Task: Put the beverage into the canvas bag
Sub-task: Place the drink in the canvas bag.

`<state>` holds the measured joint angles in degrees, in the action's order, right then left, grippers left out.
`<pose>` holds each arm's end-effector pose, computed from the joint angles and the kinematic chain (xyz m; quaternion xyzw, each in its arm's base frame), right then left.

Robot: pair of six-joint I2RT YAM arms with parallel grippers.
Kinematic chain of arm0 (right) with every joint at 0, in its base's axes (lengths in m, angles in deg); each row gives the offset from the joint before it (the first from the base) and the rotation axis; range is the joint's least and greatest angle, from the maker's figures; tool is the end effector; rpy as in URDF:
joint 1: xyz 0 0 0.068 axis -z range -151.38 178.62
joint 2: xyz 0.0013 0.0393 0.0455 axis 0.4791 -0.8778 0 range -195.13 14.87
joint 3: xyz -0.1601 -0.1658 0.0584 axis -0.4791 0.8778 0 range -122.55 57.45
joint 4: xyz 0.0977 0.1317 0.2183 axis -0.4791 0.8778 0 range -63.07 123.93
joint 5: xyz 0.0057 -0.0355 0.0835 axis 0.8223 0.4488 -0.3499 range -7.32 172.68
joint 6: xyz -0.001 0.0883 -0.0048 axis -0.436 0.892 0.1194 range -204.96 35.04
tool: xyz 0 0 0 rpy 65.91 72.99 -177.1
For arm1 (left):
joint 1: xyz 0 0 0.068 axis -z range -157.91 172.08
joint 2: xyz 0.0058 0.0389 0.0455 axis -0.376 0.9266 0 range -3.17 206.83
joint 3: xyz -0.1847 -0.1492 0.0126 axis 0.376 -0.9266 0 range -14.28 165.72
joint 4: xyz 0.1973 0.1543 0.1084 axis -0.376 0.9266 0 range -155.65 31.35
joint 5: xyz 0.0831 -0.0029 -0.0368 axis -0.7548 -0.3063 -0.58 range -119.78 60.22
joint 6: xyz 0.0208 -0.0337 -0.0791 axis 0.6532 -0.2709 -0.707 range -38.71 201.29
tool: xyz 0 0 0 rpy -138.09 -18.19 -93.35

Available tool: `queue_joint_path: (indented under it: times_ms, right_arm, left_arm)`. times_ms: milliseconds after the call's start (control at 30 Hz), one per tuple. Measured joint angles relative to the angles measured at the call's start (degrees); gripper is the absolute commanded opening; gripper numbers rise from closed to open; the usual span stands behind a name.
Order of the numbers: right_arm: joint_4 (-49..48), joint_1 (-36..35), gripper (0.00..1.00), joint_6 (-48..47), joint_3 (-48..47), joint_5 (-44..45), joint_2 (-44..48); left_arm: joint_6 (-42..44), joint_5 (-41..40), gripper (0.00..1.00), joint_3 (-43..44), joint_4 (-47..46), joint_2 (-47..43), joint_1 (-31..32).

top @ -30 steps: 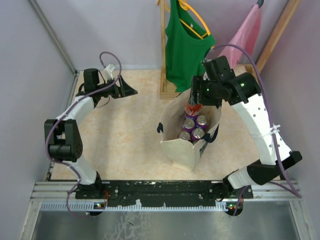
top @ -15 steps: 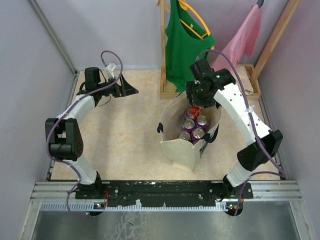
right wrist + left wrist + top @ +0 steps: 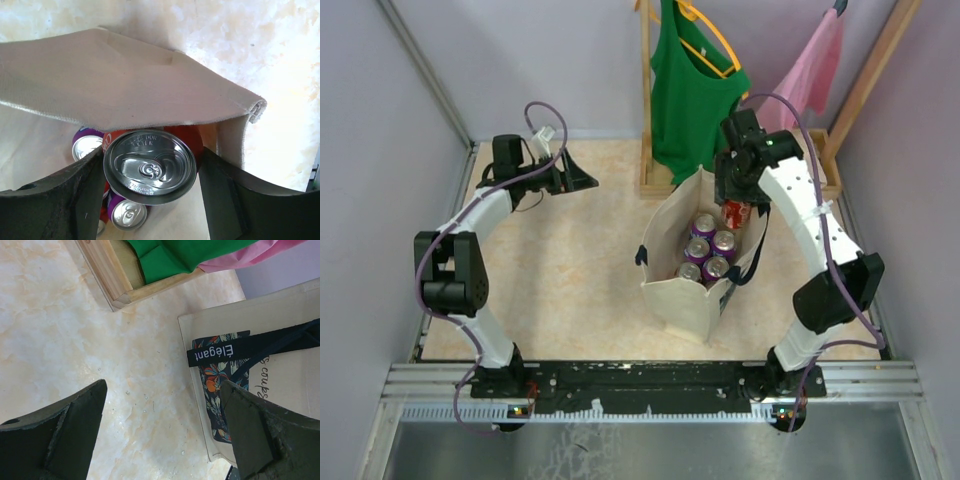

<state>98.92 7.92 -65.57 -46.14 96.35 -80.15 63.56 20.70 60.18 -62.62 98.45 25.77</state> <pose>0.3365 0.1073 0.3034 0.0163 0.9665 -0.0305 0.2542 0.4245 -0.0882 0.2100 0.1151 0.8042 -0.4470 0.3744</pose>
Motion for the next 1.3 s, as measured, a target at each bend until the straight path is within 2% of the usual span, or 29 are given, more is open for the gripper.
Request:
queue_joint_path:
  times_ms: [467, 1300]
  right_arm:
    - [-4.9, 2.6, 0.00, -1.8, 1.3, 0.6, -1.3]
    - [-19.1, 2.6, 0.00, -0.1, 18.5, 2.1, -0.2]
  left_arm:
    - [0.0, -0.2, 1.00, -0.2, 0.0, -0.2, 0.5]
    - [0.0, -0.4, 1.00, -1.0, -0.3, -0.4, 0.5]
